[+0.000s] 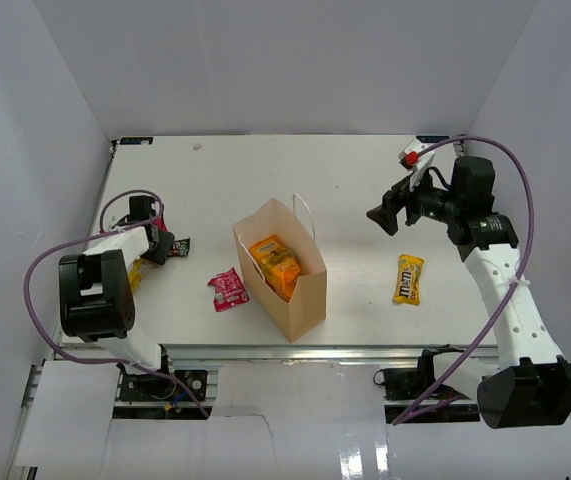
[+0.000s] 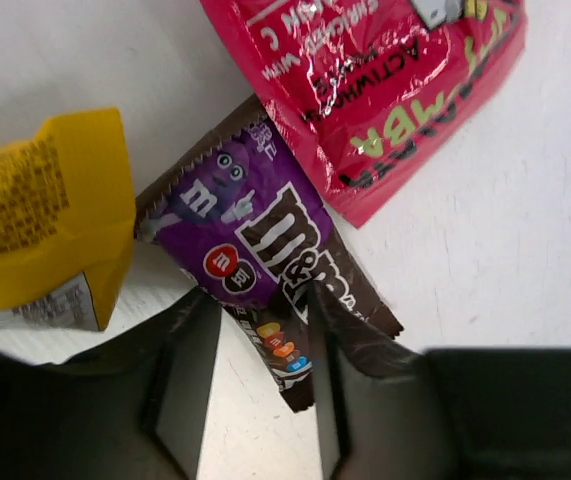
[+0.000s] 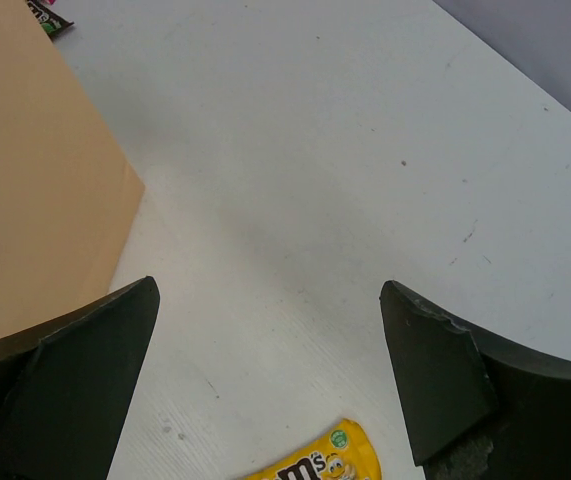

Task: Place the snacks into the paper bag

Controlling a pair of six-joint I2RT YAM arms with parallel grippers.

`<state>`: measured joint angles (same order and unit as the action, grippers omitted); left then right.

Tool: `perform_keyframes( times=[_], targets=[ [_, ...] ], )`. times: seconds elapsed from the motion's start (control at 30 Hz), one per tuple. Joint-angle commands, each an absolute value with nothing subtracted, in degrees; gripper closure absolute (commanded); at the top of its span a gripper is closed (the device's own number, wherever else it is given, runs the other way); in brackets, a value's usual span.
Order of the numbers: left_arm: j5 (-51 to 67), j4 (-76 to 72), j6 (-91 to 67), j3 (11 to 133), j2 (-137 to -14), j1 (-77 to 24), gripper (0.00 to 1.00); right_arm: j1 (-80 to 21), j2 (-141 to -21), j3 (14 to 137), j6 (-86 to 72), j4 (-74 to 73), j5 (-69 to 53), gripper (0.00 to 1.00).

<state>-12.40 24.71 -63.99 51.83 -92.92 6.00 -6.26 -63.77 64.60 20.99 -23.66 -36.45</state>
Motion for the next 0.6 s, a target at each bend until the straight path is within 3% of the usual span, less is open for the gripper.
perform_keyframes(
  times=[0.0,0.33,0.57],
  targets=[
    [-7.39,21.19,-58.91,49.84,-89.23,6.24,0.57,-4.49,-62.75,63.90,20.13,-21.88,-38.93,0.03],
    [10.63,11.43,-44.92,42.19,-71.14,6.24,0.83,-0.70,-65.13,62.84,19.25,-21.88,-40.25,0.03],
    [17.04,9.23,-41.93,40.60,-57.24,6.24,0.90,1.76,-66.27,62.49,18.11,-21.80,-41.31,0.04]
  ],
)
